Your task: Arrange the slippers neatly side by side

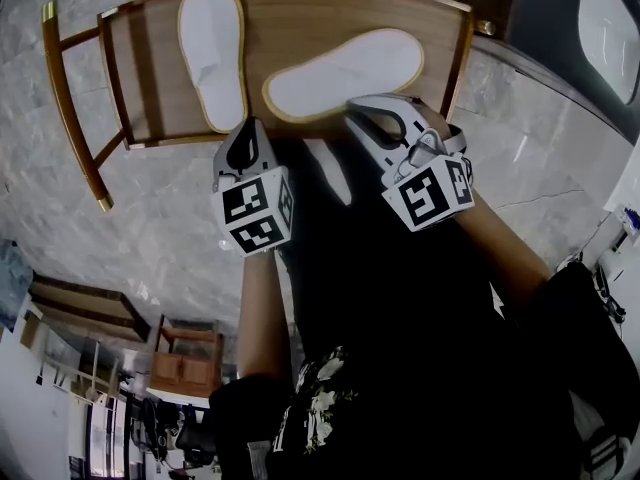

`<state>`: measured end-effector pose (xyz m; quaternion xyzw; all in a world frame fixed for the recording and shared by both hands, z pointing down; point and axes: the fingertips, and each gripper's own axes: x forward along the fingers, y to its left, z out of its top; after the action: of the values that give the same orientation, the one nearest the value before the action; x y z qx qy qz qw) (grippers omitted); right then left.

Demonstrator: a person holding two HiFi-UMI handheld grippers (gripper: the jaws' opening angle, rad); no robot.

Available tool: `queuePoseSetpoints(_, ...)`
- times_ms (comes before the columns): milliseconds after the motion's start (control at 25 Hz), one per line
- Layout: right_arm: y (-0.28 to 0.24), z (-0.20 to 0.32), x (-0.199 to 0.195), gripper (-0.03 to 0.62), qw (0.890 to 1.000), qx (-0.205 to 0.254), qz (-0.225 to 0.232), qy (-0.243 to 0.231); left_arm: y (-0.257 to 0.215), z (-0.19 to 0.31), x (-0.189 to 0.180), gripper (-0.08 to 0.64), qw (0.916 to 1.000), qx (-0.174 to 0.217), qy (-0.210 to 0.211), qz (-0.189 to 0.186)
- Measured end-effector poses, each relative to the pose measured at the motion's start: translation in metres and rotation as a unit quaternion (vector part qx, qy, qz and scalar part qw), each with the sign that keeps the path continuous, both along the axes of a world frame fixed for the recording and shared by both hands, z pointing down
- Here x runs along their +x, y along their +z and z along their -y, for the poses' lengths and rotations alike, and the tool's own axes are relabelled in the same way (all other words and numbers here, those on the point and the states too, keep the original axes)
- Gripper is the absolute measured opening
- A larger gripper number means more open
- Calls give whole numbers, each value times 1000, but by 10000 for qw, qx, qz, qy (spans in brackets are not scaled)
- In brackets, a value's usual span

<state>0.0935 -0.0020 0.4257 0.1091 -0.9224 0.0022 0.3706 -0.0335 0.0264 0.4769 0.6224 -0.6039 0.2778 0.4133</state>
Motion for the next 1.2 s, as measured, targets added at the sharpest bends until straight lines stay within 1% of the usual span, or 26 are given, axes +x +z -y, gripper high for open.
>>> queuePoseSetpoints(240, 22, -20, 15, 42, 9994, -251, -247, -62, 3, 11, 11, 6, 9997, 42, 257, -47)
queuePoseSetpoints(320, 29, -26, 21, 46, 9986, -479, -227, 29, 7, 13, 16, 6, 9994, 18, 353, -68)
queuePoseSetpoints(400, 33, -32, 26, 42, 9965, -793, -127, 217, 12, 13, 21, 6, 9989, -51, 457, -82)
queuePoseSetpoints(520, 34, -34, 33, 58, 9922, -1088, 29, 608, 18, 13, 26, 6, 9979, -137, 621, -98)
queuePoseSetpoints(560, 33, -33, 35, 63, 9876, -1278, 172, 889, 20, 13, 28, 6, 9974, -154, 690, -103)
queuePoseSetpoints(600, 31, -30, 38, 64, 9785, -1553, 397, 1295, 21, 14, 30, 6, 9968, -167, 770, -106)
queuePoseSetpoints(640, 29, -25, 41, 66, 9637, -1865, 671, 1786, 22, 14, 33, 6, 9961, -176, 860, -103)
queuePoseSetpoints(680, 29, -19, 45, 67, 9441, -2167, 945, 2297, 23, 16, 36, 6, 9952, -174, 963, -85)
queuePoseSetpoints(720, 30, -13, 51, 66, 9213, -2446, 1186, 2781, 23, 18, 40, 6, 9940, -160, 1082, -42)
queuePoseSetpoints(800, 36, -3, 63, 64, 8713, -2924, 1561, 3619, 24, 23, 49, 6, 9905, -105, 1368, 107)
queuePoseSetpoints(840, 39, 0, 68, 66, 8473, -3112, 1701, 3954, 24, 26, 54, 6, 9882, -87, 1519, 187)
queuePoseSetpoints(880, 42, 3, 72, 66, 8256, -3270, 1817, 4224, 25, 27, 59, 6, 9858, -81, 1657, 254)
queuePoseSetpoints(960, 46, 7, 74, 67, 7886, -3547, 2016, 4601, 28, 29, 66, 6, 9822, -98, 1851, 314)
queuePoseSetpoints(1040, 50, 7, 71, 69, 7577, -3803, 2188, 4831, 31, 29, 70, 6, 9802, -137, 1952, 306)
queuePoseSetpoints(1080, 51, 7, 68, 69, 7443, -3911, 2266, 4916, 32, 29, 72, 6, 9794, -161, 1990, 298)
queuePoseSetpoints(1120, 53, 6, 66, 69, 7327, -3996, 2336, 4988, 33, 28, 73, 6, 9786, -186, 2030, 294)
queuePoseSetpoints(1160, 54, 6, 64, 69, 7236, -4052, 2394, 5049, 34, 27, 74, 6, 9777, -210, 2071, 293)
queuePoseSetpoints(1200, 56, 7, 63, 69, 7171, -4083, 2436, 5097, 35, 26, 75, 6, 9767, -232, 2112, 294)
